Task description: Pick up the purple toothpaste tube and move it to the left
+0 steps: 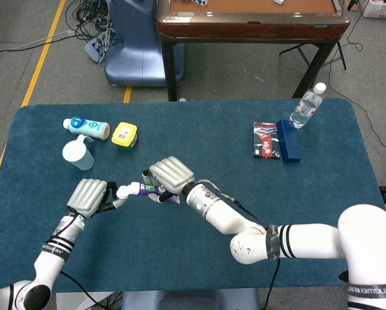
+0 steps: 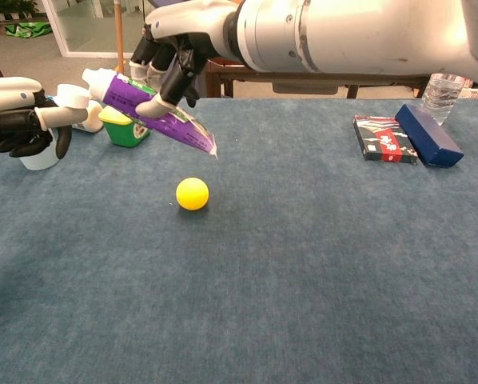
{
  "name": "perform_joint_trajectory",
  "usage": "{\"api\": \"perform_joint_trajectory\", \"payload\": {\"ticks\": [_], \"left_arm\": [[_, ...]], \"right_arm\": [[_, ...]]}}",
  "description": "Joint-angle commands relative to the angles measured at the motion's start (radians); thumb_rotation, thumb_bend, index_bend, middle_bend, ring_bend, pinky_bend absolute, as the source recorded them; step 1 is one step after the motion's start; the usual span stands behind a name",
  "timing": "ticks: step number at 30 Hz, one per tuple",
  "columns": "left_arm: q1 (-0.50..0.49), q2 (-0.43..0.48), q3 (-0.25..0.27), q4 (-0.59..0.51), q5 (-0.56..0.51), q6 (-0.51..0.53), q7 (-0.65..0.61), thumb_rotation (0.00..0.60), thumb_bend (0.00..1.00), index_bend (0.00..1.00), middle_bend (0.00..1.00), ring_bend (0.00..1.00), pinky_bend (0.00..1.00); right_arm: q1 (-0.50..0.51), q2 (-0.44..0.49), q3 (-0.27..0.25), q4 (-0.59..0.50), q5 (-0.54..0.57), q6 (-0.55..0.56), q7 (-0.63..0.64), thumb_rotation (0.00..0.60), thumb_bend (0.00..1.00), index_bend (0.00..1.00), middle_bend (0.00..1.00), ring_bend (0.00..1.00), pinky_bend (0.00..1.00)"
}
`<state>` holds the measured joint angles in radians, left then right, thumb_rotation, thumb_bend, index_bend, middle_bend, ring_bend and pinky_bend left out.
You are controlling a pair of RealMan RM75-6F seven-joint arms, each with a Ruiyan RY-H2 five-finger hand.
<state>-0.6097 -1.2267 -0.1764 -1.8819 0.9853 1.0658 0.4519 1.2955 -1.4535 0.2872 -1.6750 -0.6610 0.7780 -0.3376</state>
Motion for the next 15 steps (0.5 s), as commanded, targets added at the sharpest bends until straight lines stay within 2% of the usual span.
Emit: {"api": "perform_joint_trajectory", "payload": {"ticks": [1, 8, 15], "left_arm": [[-0.004, 0.004, 0.003, -0.004, -0.003, 0.001, 0.003, 0.0, 0.16, 0.55, 0.84, 0.79, 0.83], [-0.015, 0.022, 0.011, -0.014, -0.008, 0.011, 0.023, 0.0, 0.16, 0.55, 0.84, 0.79, 0.83], [-0.032, 0.028, 0.018, -0.022, -0.019, 0.015, 0.048, 0.0, 0.16, 0.55, 0.84, 0.79, 0.83]], "right_arm": [[0.011, -0.003, -0.01, 0.006, 0.017, 0.008, -0.017, 0.6, 0.76, 0.95, 0.86, 0.74, 0.46], [0.026, -0.012, -0.024, 0.023, 0.045, 0.01, -0.039, 0.6, 0.82, 0.97, 0.87, 0.76, 0.46], [0.048, -0.028, -0.04, 0.035, 0.071, 0.003, -0.065, 0.6, 0.83, 0.97, 0.88, 0.76, 0.46]]}}
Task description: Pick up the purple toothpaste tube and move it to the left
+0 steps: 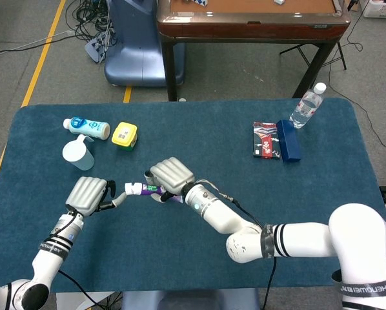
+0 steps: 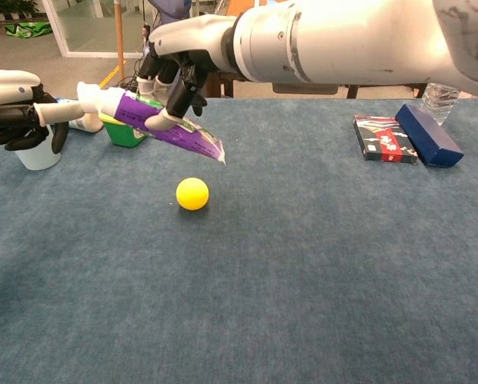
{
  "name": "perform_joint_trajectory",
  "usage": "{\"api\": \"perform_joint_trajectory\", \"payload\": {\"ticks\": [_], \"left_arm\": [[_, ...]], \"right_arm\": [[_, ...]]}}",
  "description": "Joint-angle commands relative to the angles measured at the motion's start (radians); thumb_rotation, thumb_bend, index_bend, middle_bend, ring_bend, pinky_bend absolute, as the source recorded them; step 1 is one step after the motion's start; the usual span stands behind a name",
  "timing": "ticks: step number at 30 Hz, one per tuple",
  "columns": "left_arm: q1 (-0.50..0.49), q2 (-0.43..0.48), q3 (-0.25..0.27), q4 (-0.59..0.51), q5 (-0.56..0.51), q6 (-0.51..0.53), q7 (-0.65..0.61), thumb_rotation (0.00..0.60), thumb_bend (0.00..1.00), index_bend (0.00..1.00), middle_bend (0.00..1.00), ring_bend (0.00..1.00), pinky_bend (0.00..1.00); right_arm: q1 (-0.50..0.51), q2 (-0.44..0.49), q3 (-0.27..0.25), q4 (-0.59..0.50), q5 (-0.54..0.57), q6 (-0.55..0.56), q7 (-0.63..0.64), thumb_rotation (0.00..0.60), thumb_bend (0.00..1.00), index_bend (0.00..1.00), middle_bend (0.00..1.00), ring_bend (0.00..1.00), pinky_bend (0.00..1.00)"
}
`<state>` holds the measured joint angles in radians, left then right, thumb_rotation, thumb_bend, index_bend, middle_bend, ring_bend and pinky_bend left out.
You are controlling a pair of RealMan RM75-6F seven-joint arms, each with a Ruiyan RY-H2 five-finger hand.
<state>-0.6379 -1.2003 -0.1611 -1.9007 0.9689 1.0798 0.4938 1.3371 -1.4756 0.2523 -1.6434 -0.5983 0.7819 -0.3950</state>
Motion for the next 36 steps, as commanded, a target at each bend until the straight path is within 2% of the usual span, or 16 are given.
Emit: {"api": "perform_joint_trajectory", "payload": {"ticks": [1, 9, 13, 17, 20, 22, 23, 26, 27, 31, 36], "left_arm": [[-0.005, 0.002, 0.004, -0.004, -0.004, 0.002, 0.011, 0.0, 0.16, 0.55, 0.85, 0.79, 0.83], [-0.005, 0.007, 0.01, -0.001, 0.008, 0.031, 0.012, 0.0, 0.16, 0.54, 0.84, 0.78, 0.83], [0.025, 0.03, 0.003, 0.014, 0.028, 0.064, -0.051, 0.012, 0.16, 0.47, 0.78, 0.71, 0.83], [0.072, 0.06, -0.016, 0.029, 0.047, 0.103, -0.168, 0.108, 0.16, 0.37, 0.64, 0.61, 0.79], [0.105, 0.083, -0.04, 0.025, 0.054, 0.111, -0.292, 0.158, 0.16, 0.28, 0.52, 0.47, 0.66], [0.13, 0.106, -0.061, 0.015, 0.058, 0.109, -0.396, 0.164, 0.16, 0.23, 0.44, 0.39, 0.57], [0.138, 0.115, -0.067, 0.014, 0.07, 0.106, -0.438, 0.153, 0.16, 0.21, 0.39, 0.35, 0.52], [0.163, 0.143, -0.085, 0.008, 0.104, 0.088, -0.575, 0.025, 0.15, 0.12, 0.27, 0.26, 0.43], [0.173, 0.152, -0.091, 0.006, 0.124, 0.084, -0.631, 0.005, 0.15, 0.1, 0.24, 0.24, 0.41], [0.2, 0.172, -0.104, 0.013, 0.209, 0.089, -0.786, 0.0, 0.1, 0.05, 0.18, 0.19, 0.31], [0.221, 0.177, -0.098, 0.022, 0.33, 0.117, -0.916, 0.0, 0.04, 0.0, 0.13, 0.15, 0.24]], "right_arm": [[0.008, -0.009, -0.007, 0.005, 0.01, 0.0, -0.01, 0.6, 0.83, 0.97, 0.88, 0.76, 0.46], [-0.003, -0.012, -0.015, 0.001, 0.005, 0.002, 0.007, 0.6, 0.83, 0.97, 0.88, 0.76, 0.46], [-0.058, 0.021, -0.013, -0.035, -0.043, 0.007, 0.075, 0.6, 0.83, 0.97, 0.88, 0.76, 0.46], [-0.132, 0.051, -0.017, -0.069, -0.135, 0.013, 0.165, 0.6, 0.83, 0.97, 0.88, 0.76, 0.47], [-0.192, 0.055, -0.024, -0.083, -0.213, 0.019, 0.244, 0.6, 0.83, 0.97, 0.88, 0.76, 0.48], [-0.225, 0.05, -0.03, -0.085, -0.268, 0.026, 0.289, 0.6, 0.83, 0.97, 0.88, 0.76, 0.49], [-0.239, 0.046, -0.033, -0.086, -0.288, 0.028, 0.31, 0.6, 0.83, 0.97, 0.88, 0.76, 0.5], [-0.281, 0.029, -0.04, -0.088, -0.357, 0.036, 0.375, 0.6, 0.83, 0.97, 0.88, 0.76, 0.52], [-0.296, 0.019, -0.048, -0.087, -0.383, 0.041, 0.393, 0.6, 0.83, 0.97, 0.88, 0.76, 0.52], [-0.341, -0.022, -0.061, -0.081, -0.461, 0.078, 0.448, 0.6, 0.83, 0.97, 0.88, 0.76, 0.54], [-0.383, -0.083, -0.074, -0.058, -0.532, 0.123, 0.489, 0.6, 0.83, 0.97, 0.88, 0.76, 0.56]]}}
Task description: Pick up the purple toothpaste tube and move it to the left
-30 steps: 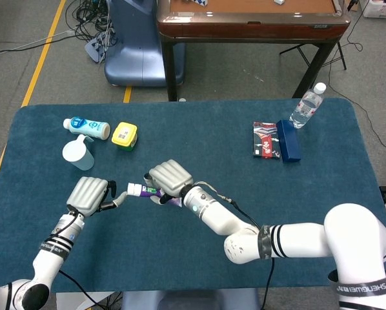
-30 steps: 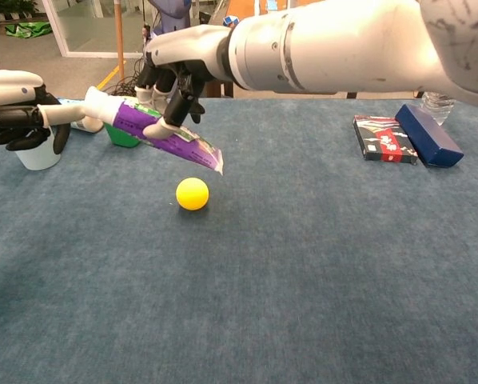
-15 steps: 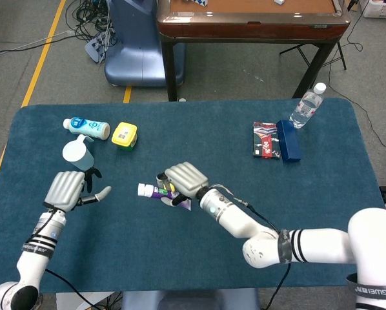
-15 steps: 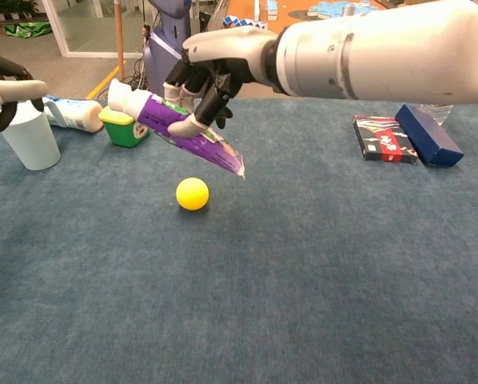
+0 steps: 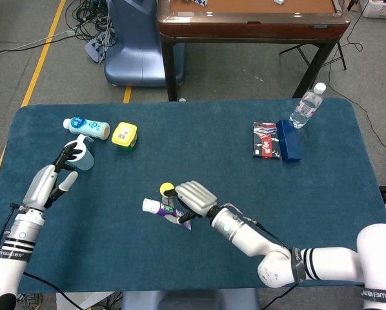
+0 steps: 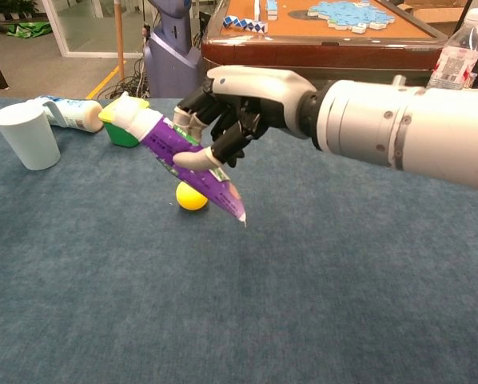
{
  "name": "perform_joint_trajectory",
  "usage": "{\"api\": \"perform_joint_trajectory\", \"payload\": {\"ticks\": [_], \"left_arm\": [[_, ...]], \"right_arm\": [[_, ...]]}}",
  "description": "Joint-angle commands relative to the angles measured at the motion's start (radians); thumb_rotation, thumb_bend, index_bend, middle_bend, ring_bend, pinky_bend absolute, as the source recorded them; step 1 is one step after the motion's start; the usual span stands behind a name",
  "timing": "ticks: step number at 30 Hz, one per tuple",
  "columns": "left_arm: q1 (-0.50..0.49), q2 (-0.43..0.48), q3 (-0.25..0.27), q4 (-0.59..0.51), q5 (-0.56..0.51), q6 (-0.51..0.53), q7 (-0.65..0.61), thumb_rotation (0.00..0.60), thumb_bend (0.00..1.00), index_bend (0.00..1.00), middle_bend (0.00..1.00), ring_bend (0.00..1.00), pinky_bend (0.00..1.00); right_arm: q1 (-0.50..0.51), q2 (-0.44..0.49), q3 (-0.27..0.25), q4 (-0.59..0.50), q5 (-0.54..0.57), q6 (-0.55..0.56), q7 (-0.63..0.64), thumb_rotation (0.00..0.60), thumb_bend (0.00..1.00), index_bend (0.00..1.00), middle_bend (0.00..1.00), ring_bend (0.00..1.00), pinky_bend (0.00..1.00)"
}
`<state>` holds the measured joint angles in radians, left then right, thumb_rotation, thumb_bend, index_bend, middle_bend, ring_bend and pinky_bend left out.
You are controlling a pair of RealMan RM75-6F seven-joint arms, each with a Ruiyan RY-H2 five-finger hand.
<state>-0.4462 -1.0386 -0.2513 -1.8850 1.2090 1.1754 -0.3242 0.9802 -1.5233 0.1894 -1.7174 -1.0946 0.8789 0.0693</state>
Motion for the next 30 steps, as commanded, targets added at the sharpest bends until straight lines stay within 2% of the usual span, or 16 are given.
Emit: {"api": "perform_joint_trajectory", "payload": {"ticks": [1, 4, 8, 15, 30], "left_arm": [[0.031, 0.014, -0.007, 0.006, 0.105, 0.025, -0.119, 0.0, 0.03, 0.0, 0.12, 0.14, 0.24], [0.034, 0.01, -0.004, 0.007, 0.151, 0.037, -0.171, 0.0, 0.02, 0.0, 0.12, 0.14, 0.22], [0.027, -0.005, 0.009, 0.02, 0.196, 0.039, -0.18, 0.0, 0.02, 0.0, 0.12, 0.13, 0.22], [-0.015, -0.049, 0.022, 0.033, 0.19, -0.018, -0.171, 0.0, 0.02, 0.0, 0.11, 0.12, 0.21], [-0.072, -0.09, 0.03, 0.035, 0.184, -0.082, -0.156, 0.0, 0.02, 0.0, 0.06, 0.07, 0.17]], "right_arm": [[-0.032, -0.047, -0.012, 0.021, -0.044, 0.029, 0.033, 0.6, 0.83, 0.97, 0.88, 0.76, 0.56], [-0.047, -0.089, -0.015, 0.047, -0.072, 0.048, 0.05, 0.6, 0.83, 0.97, 0.88, 0.76, 0.57], [-0.06, -0.149, -0.005, 0.082, -0.095, 0.063, 0.082, 0.6, 0.83, 0.97, 0.88, 0.77, 0.58], [-0.053, -0.237, 0.029, 0.131, -0.12, 0.065, 0.1, 0.6, 0.83, 0.97, 0.88, 0.77, 0.59], [0.039, -0.325, 0.145, 0.16, -0.023, -0.016, -0.02, 0.6, 0.83, 0.98, 0.88, 0.77, 0.59]]}}
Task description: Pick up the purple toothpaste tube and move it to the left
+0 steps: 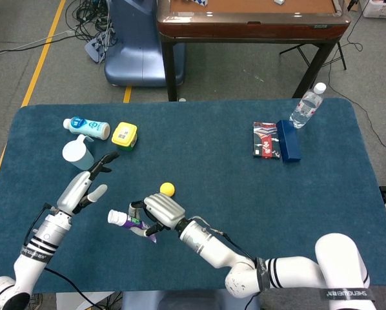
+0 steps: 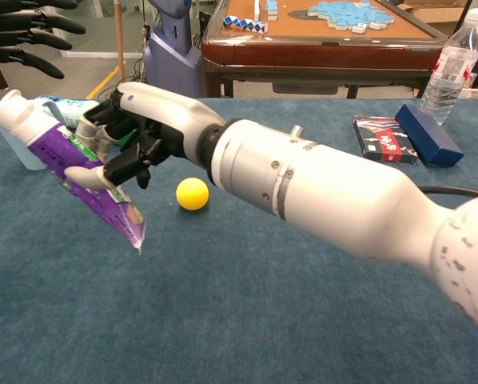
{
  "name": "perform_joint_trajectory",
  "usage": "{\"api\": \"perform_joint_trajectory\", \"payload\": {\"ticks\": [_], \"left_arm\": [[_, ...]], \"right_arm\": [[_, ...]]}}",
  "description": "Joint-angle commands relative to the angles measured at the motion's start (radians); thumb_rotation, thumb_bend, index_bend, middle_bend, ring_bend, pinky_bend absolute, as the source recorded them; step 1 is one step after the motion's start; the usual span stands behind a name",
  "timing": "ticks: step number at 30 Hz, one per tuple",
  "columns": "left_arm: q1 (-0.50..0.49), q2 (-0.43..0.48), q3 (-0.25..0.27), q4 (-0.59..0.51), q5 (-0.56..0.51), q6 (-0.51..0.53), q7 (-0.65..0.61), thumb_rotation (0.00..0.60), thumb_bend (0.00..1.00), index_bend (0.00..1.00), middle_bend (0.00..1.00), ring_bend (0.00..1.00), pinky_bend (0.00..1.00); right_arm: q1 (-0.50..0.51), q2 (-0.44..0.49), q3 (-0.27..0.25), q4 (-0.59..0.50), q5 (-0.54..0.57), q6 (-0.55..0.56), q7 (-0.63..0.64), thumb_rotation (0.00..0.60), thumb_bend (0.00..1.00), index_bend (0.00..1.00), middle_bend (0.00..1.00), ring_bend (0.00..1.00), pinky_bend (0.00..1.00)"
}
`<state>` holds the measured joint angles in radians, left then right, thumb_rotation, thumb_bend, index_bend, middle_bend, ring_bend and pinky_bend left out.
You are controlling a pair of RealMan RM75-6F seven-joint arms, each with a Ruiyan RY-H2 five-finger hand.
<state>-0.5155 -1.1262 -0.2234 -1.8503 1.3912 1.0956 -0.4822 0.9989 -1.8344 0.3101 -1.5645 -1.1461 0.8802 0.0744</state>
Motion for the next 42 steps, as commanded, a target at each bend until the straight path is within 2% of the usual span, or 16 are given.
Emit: {"api": "perform_joint_trajectory", "payload": {"ticks": [1, 18, 32, 42], "left_arm": [[-0.004, -0.005, 0.003, 0.001, 0.002, -0.003, 0.004, 0.0, 0.01, 0.0, 0.06, 0.06, 0.17], [-0.025, -0.072, 0.004, 0.036, -0.025, 0.01, 0.061, 0.0, 0.0, 0.0, 0.0, 0.0, 0.13], [-0.037, -0.084, 0.009, 0.043, -0.042, -0.014, 0.053, 0.0, 0.0, 0.0, 0.0, 0.0, 0.11], [-0.048, -0.101, 0.02, 0.066, -0.039, -0.021, 0.106, 0.0, 0.0, 0.0, 0.0, 0.0, 0.09]], "right_arm": [[0.028, -0.018, 0.033, 0.009, 0.041, -0.024, -0.033, 0.6, 0.83, 0.98, 0.88, 0.77, 0.6], [0.121, -0.07, 0.115, 0.06, 0.212, -0.071, -0.131, 0.6, 0.84, 0.99, 0.89, 0.78, 0.6], [0.162, -0.08, 0.14, 0.099, 0.271, -0.095, -0.145, 0.6, 0.87, 1.0, 0.9, 0.79, 0.6], [0.193, -0.066, 0.154, 0.112, 0.303, -0.131, -0.142, 0.6, 0.88, 1.0, 0.9, 0.79, 0.6]]}}
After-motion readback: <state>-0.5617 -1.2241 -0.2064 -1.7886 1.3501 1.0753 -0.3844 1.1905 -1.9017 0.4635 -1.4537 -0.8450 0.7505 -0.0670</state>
